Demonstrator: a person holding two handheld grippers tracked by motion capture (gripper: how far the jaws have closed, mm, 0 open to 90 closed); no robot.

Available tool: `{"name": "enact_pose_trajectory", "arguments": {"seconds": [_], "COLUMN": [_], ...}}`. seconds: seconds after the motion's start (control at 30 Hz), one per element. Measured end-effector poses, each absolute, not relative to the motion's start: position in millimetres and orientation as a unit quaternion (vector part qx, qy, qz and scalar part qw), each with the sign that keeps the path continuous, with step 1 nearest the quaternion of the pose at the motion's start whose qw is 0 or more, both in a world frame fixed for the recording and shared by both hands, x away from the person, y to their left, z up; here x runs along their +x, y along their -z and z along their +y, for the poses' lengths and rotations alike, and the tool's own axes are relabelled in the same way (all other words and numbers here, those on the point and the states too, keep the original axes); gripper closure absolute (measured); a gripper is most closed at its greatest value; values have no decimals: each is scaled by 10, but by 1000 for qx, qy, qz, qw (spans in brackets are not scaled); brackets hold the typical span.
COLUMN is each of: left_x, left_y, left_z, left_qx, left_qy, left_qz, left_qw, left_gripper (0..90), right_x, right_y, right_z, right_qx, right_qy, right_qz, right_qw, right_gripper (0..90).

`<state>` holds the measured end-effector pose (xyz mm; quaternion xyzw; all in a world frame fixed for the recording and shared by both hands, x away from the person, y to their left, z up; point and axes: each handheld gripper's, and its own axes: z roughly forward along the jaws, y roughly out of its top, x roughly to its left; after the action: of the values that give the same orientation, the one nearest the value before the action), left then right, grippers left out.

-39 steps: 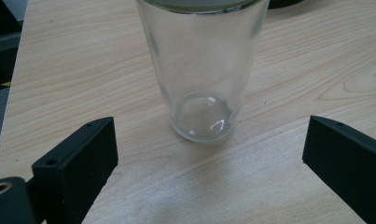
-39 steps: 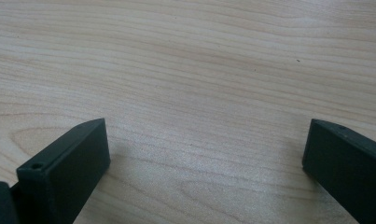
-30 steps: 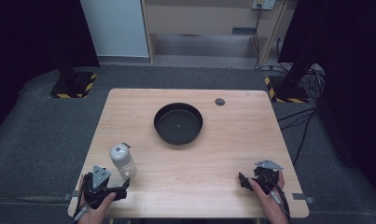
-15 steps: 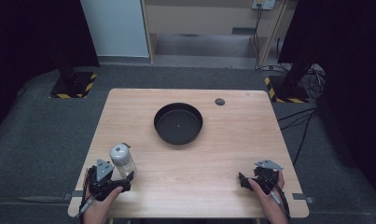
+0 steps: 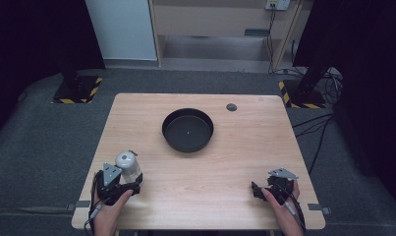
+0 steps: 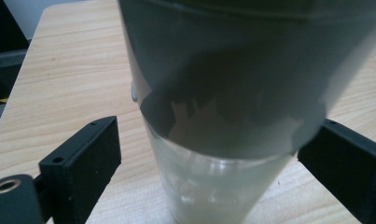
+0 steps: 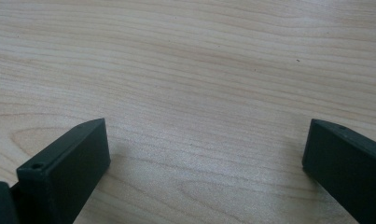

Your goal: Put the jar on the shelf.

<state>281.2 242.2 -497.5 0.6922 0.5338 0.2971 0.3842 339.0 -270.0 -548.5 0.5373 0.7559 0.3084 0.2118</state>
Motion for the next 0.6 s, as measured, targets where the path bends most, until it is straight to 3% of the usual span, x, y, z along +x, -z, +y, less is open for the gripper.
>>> {"name": "enact_pose_trajectory", "arguments": {"seconds": [0.5, 0.6], "left_x": [2863, 2855], "left_y": [5052, 5047], "left_z": [2411, 2390], "left_qx": [685, 685], "left_qy": [-299, -302], "left_qz": [530, 527], "left_qw": [402, 401], "left_gripper": [217, 288], "right_x": [3390, 3390], "right_y": [5485, 5485], "right_z": [-2700, -2700], "right_qx": [537, 537], "right_qy": [-308, -308], "right_qz": [756, 756], "right_qw": [212, 212], "right_gripper": [6, 6]}}
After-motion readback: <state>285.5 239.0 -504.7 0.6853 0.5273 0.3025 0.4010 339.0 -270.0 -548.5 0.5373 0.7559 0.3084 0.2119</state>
